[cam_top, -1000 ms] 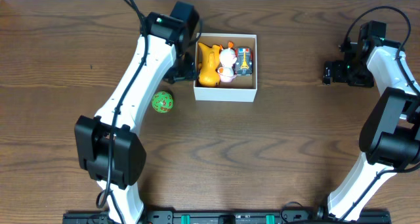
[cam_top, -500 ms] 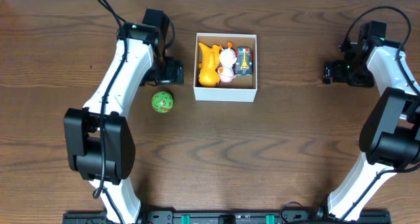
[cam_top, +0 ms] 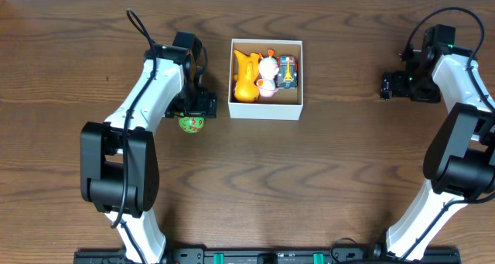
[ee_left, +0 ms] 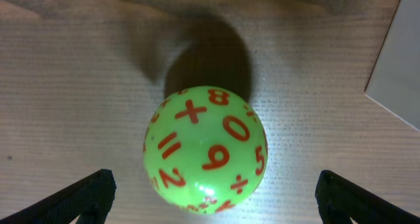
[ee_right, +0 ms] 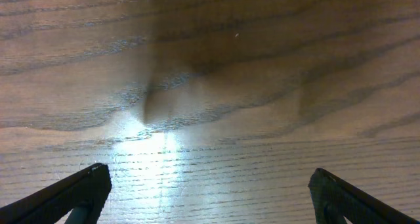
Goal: Pack container
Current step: 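Lower the left gripper onto the green numbered ball and grasp it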
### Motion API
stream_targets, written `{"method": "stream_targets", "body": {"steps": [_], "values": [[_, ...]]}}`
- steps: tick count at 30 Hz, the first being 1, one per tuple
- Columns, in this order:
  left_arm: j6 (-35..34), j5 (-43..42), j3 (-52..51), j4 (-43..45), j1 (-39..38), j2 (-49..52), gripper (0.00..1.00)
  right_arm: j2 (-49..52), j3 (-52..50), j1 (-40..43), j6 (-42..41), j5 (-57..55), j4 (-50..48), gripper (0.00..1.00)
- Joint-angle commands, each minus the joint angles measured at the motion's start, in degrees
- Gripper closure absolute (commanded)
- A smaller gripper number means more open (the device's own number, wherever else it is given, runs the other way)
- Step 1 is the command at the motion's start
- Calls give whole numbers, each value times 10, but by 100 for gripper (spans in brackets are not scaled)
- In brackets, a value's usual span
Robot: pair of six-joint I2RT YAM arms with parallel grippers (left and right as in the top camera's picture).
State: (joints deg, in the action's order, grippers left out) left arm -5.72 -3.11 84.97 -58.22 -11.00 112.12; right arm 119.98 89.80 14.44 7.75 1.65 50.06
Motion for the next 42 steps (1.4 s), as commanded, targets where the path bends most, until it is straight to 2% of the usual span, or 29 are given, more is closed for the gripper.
{"method": "stream_targets", "body": {"steps": [1,15,23,29,31,34,35,40,41,42], "values": [[8,-6,-11,12,3,2,2,-6,-2,-4,-4,3,0,1],[16,-6,-49,55,20,2,1,-6,-2,-4,-4,3,0,1],[16,-11,-49,59,37,2,8,-6,-2,-4,-4,3,0,1],[16,-40,-49,76,37,2,10,-6,-2,-4,-4,3,0,1],[16,-40,-49,76,37,2,19,-6,-2,-4,-4,3,0,1],[16,-40,-49,76,37,2,49,-6,-2,-4,-4,3,0,1],[16,-40,-49,76,37,2,54,-6,-2,-4,-4,3,0,1],[16,-40,-49,76,37,2,58,-6,-2,-4,-4,3,0,1],[16,-40,-49,76,37,2,62,-6,-2,-4,-4,3,0,1],[16,-40,-49,76,37,2,72,-6,-2,-4,-4,3,0,1]]}}
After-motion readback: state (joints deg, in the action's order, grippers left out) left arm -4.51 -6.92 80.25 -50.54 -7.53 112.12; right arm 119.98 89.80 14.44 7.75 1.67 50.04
